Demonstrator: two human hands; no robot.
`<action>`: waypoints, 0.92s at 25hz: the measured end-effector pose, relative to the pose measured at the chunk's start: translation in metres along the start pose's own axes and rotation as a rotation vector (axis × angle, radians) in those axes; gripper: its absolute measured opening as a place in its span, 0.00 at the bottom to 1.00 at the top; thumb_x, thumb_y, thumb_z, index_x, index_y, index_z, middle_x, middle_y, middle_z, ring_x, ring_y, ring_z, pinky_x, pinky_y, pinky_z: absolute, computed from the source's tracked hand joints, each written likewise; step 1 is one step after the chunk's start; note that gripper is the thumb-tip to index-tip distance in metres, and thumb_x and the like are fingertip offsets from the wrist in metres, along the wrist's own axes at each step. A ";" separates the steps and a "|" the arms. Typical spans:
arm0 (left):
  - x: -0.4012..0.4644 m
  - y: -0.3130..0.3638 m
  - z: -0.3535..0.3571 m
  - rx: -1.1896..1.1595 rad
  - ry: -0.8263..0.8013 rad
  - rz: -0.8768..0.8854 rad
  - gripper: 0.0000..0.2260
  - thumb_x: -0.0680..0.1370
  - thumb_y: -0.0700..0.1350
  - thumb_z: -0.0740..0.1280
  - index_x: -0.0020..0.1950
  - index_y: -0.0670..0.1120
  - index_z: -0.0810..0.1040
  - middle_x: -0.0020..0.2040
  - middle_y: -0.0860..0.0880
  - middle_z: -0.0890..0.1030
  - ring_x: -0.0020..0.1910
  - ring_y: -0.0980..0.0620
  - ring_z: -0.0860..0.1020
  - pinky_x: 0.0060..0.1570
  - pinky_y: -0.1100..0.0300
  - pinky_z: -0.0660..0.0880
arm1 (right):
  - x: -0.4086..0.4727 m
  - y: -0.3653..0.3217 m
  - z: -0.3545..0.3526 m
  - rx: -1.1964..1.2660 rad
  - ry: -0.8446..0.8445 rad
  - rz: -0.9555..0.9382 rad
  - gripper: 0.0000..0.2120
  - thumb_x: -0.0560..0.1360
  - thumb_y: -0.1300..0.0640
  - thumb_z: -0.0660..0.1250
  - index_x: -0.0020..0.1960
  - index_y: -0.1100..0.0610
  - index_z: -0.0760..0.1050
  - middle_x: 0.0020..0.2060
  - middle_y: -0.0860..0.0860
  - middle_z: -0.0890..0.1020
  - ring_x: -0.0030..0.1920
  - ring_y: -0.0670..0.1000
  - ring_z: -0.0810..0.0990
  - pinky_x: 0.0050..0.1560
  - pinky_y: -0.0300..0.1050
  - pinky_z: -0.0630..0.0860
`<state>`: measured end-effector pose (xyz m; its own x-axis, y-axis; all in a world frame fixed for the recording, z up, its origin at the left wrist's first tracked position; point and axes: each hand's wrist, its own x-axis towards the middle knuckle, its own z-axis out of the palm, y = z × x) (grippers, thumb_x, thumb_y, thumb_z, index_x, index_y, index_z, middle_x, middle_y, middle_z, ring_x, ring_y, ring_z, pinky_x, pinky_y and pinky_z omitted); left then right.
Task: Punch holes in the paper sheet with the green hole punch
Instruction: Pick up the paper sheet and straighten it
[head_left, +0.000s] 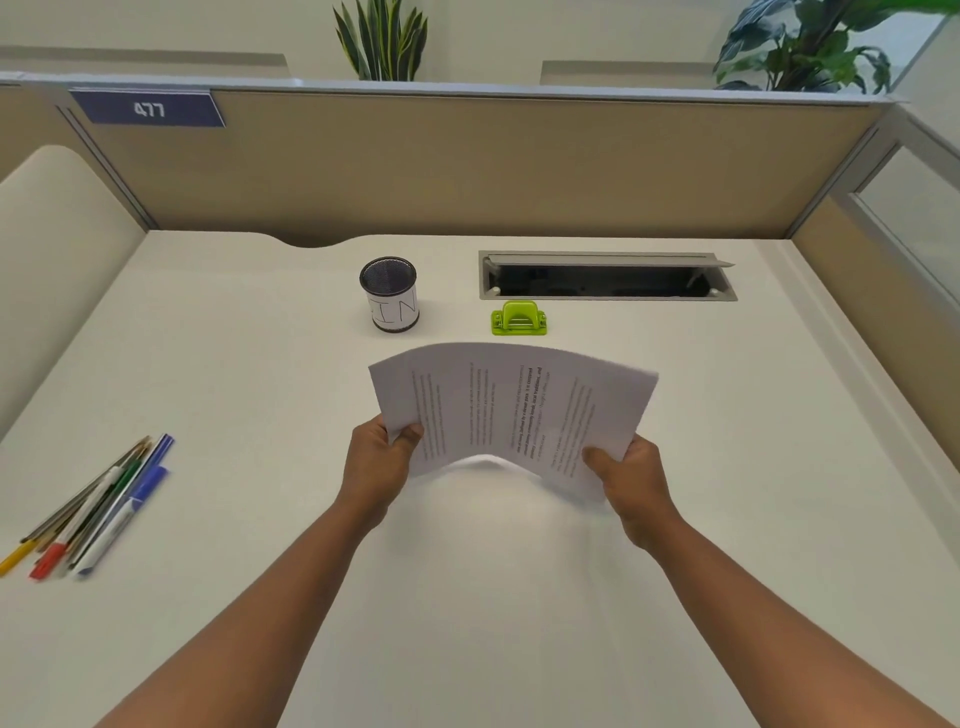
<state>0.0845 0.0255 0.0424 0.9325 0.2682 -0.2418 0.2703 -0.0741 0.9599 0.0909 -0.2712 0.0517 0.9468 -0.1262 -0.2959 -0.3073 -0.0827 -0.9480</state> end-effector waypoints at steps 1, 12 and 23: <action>0.003 0.004 -0.005 -0.011 -0.033 -0.021 0.09 0.82 0.40 0.67 0.54 0.52 0.84 0.48 0.54 0.88 0.47 0.53 0.86 0.43 0.61 0.81 | 0.002 -0.004 -0.004 0.027 -0.005 -0.008 0.11 0.77 0.65 0.69 0.52 0.50 0.82 0.48 0.47 0.88 0.48 0.51 0.86 0.42 0.43 0.82; -0.005 0.011 0.013 -0.491 -0.071 -0.364 0.13 0.80 0.33 0.65 0.60 0.48 0.80 0.54 0.49 0.87 0.52 0.47 0.85 0.48 0.48 0.81 | -0.015 -0.015 0.021 0.656 -0.175 0.234 0.06 0.74 0.64 0.72 0.47 0.54 0.84 0.51 0.56 0.87 0.49 0.54 0.86 0.46 0.45 0.83; -0.025 -0.002 0.036 -0.653 -0.004 -0.370 0.18 0.77 0.36 0.71 0.66 0.48 0.76 0.61 0.45 0.85 0.56 0.44 0.84 0.48 0.52 0.82 | -0.015 -0.040 0.046 0.364 -0.039 0.004 0.09 0.81 0.67 0.65 0.54 0.57 0.81 0.49 0.50 0.89 0.50 0.53 0.86 0.54 0.51 0.82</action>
<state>0.0689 -0.0154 0.0417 0.8097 0.1618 -0.5642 0.3699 0.6057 0.7045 0.0930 -0.2202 0.0884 0.9509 -0.0874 -0.2969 -0.2632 0.2762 -0.9244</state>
